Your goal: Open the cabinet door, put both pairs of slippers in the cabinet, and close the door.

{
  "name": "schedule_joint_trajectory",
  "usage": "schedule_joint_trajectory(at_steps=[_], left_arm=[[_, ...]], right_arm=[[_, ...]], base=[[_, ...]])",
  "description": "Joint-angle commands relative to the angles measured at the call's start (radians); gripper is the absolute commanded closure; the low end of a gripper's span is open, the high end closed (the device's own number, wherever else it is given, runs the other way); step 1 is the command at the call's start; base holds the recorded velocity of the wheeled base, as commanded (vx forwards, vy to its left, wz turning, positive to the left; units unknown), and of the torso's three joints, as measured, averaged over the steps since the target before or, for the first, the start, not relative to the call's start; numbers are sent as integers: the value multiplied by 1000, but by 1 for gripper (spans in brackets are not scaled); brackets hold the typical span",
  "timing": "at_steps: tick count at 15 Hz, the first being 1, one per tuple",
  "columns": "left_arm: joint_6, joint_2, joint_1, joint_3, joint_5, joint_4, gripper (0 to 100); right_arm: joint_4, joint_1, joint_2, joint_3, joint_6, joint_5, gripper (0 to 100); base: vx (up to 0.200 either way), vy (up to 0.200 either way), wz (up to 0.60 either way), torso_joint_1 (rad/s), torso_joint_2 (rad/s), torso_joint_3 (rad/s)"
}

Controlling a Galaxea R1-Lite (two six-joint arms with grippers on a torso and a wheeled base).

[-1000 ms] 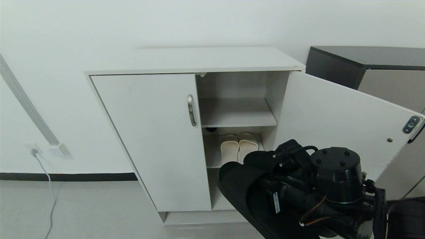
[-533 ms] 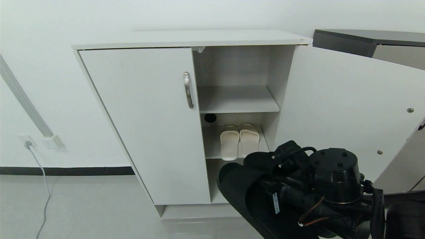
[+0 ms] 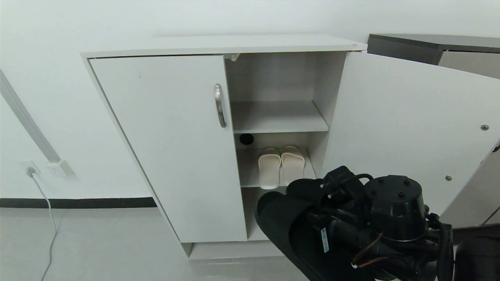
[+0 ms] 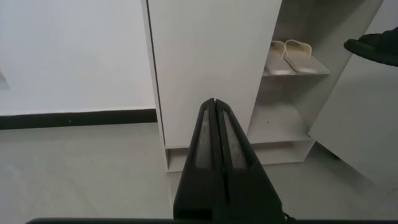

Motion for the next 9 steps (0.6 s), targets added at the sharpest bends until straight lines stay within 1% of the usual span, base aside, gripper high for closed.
schedule_joint_trajectory(at_steps=[1,2,3,5,6,7,8,9], left_arm=[[-1,1,0,0,0,1,100],[-1,1,0,0,0,1,100],[-1,1,0,0,0,1,100],[-1,1,0,0,0,1,100],[-1,1,0,0,0,1,100],[-1,1,0,0,0,1,100],[-3,1,0,0,0,1,100],[-1,1,0,2,0,1,100]], right_arm=[[-6,-7,9,-6,0,0,100],[-41,-9,26,-8,0,-8,100],[-65,-7,46,-20,-8,-52,100],[-67,20,124,-106,-3,-235,100],[-65,32,150,-129,0,-278,100],[-65,60,201,-170,17,-342,100],[-44,77,236,-227,47,-402,100],[7,78,262,-292,77,-450,100]], base=[[0,0,0,0,0,0],[0,0,0,0,0,0],[0,0,0,0,0,0],[0,0,0,0,0,0],[0,0,0,0,0,0],[0,0,0,0,0,0],[0,0,0,0,0,0],[0,0,0,0,0,0]])
